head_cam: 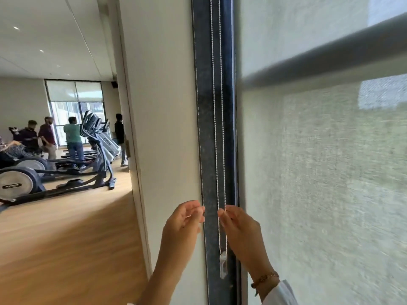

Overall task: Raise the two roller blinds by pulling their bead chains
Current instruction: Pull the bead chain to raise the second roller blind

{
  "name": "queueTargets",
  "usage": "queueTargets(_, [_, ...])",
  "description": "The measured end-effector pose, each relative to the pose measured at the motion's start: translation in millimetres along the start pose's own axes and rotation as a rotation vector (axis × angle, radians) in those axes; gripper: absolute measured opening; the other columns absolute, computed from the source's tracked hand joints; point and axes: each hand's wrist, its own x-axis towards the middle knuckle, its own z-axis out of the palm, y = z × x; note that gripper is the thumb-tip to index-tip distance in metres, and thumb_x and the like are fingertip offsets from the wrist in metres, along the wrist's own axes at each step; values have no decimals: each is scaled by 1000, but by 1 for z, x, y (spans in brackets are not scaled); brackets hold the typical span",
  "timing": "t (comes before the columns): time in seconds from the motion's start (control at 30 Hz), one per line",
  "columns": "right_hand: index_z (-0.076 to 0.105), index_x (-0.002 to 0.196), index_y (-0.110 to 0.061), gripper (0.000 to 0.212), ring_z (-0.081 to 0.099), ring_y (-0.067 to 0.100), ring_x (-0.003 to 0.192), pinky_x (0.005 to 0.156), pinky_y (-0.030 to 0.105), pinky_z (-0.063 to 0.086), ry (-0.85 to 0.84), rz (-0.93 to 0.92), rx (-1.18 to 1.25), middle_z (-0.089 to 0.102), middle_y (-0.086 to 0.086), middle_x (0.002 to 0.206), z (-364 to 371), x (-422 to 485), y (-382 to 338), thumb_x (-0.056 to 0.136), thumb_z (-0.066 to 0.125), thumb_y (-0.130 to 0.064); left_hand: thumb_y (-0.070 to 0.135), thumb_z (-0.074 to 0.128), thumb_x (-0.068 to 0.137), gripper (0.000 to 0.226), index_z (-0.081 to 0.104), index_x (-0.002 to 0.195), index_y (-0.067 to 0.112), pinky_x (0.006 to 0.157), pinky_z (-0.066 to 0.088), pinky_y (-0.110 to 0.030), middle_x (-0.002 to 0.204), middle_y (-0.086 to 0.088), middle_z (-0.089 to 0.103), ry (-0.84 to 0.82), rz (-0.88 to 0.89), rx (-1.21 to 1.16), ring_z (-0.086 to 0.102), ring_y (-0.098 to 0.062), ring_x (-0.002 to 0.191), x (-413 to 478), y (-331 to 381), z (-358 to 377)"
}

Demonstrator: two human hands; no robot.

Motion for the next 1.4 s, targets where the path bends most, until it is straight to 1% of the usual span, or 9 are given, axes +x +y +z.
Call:
queueTargets(0.13, [59,104,-5,28,62,30,94,80,36,47,145,19,44,68,12,98,35,96,8,91,53,-29,26,53,90,14,62,101,27,86,51,-34,103,3,67,-71,-20,-63,63,-13,97,86,-15,15])
queueTargets(0.23, [56,112,-6,27,56,22,97,83,29,42,216,3,65,62,7,103,52,141,14,90,55,-22,23,52,91,16,61,104,22,83,51,-32,101,3,67,-127,-45,-167,63,-13,96,135,-18,24])
queueTargets(0.43, [41,132,-10,48,52,23,118,98,31,39,298,34,101,55,9,130,80,207,27,88,57,-22,20,46,93,17,59,93,32,88,46,-32,109,6,64,-240,-56,-407,58,-14,108,212,-21,40])
queueTargets(0.63, [52,121,-18,40,64,16,90,85,36,53,464,-26,220,65,-3,102,79,236,18,84,65,-21,25,41,95,17,55,98,35,91,44,-29,113,9,60,-373,27,-476,56,-11,111,252,-17,47])
queueTargets(0.77, [61,84,-32,4,55,-1,64,62,12,43,607,-157,226,61,-11,72,68,231,7,86,61,-30,24,47,92,19,54,108,32,96,42,-23,113,16,58,-414,165,-463,53,3,108,254,-14,52])
queueTargets(0.83, [60,66,-27,25,47,2,54,53,12,38,713,-206,205,55,-10,59,69,222,8,90,56,-32,25,48,92,25,52,116,30,97,42,-21,115,20,56,-422,213,-457,51,7,108,253,-16,55])
queueTargets(1.03, [62,78,-22,31,48,8,54,52,22,39,934,-378,58,59,1,60,74,203,15,88,42,-44,27,47,92,20,52,110,32,98,45,-30,116,11,59,-512,230,-505,56,-5,109,261,0,66])
queueTargets(1.27, [56,64,-19,42,36,0,48,47,7,24,925,-479,-53,35,-17,50,82,177,1,92,39,-46,25,40,95,18,58,99,27,85,50,-29,104,4,65,-615,252,-655,62,-14,101,266,50,64])
queueTargets(1.4, [55,62,-7,55,36,12,47,43,12,24,884,-521,-59,42,-3,59,91,146,-9,93,37,-49,26,40,95,22,58,108,27,97,42,-31,116,7,59,-407,319,-619,54,-9,110,261,70,61])
